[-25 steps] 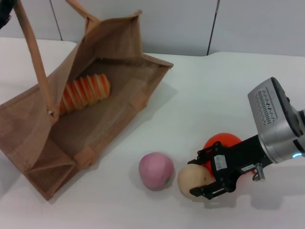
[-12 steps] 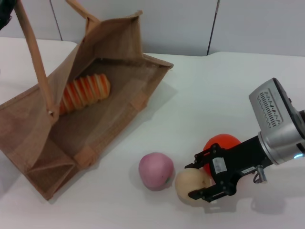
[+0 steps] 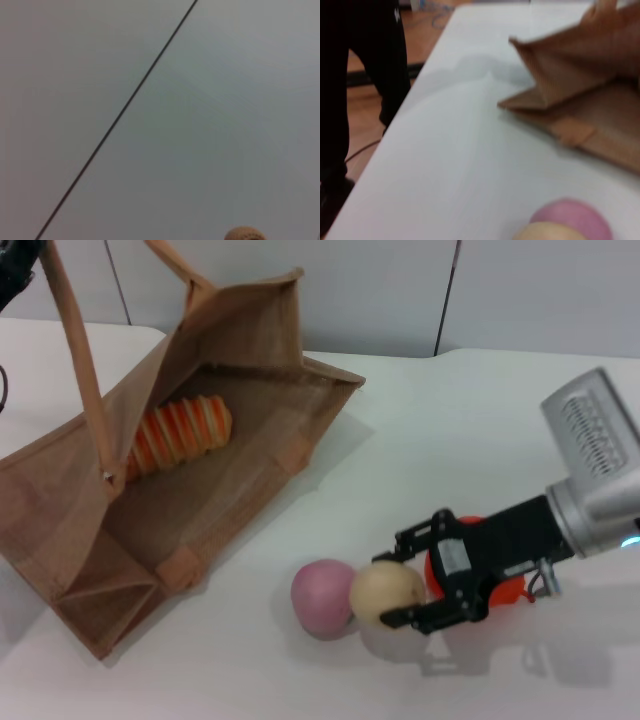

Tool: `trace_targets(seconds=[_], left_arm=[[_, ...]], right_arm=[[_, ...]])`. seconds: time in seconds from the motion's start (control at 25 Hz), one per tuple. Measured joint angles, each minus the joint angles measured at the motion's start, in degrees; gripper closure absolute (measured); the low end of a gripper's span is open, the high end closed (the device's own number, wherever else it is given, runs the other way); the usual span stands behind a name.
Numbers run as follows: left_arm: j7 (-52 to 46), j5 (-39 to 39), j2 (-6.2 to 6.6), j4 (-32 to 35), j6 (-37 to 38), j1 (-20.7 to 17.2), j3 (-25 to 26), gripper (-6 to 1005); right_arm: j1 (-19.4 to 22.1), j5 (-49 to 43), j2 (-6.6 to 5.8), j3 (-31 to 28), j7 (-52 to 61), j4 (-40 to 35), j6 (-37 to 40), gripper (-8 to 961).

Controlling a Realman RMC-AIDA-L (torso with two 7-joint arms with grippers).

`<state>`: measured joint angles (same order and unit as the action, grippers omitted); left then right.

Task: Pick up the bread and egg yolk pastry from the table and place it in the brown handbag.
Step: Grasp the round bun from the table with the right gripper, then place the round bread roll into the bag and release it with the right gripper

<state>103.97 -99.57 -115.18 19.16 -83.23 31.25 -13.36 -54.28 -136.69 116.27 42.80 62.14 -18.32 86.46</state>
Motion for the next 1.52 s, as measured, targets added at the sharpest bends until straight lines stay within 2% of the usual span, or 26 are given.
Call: trace_targets(seconds=[0.28, 0.56, 0.76, 1.12, 1.52], left_arm=[[-0.4, 0.9, -0.21, 0.0, -0.9, 1.4, -0.1, 811], [-1.8, 4.1, -0.44, 0.0, -4.7, 3.9, -0.5, 809], [-4.0, 5.2, -0.55, 0.0, -8.5, 6.5, -0.9, 808], [-7.1, 5.7, -0.77, 0.1, -14.8, 8.3, -1.1, 806], [-9.2, 5.3, -0.86, 0.1, -19.4, 9.4, -1.0, 803]], right_arm=[[2.5, 7.7, -0.09, 0.2, 0.0, -7.1, 5.5, 328], [2.6, 16.4, -0.05, 0.2, 0.3, -8.3, 3.5, 331], [0.6, 19.9, 0.21, 0.4, 0.4, -5.9, -3.3, 336], [-7.1, 21.7, 0.33, 0.7, 0.1, 4.0, -19.8, 341], [-10.0, 24.5, 0.36, 0.6, 0.2, 7.6, -33.1, 346]])
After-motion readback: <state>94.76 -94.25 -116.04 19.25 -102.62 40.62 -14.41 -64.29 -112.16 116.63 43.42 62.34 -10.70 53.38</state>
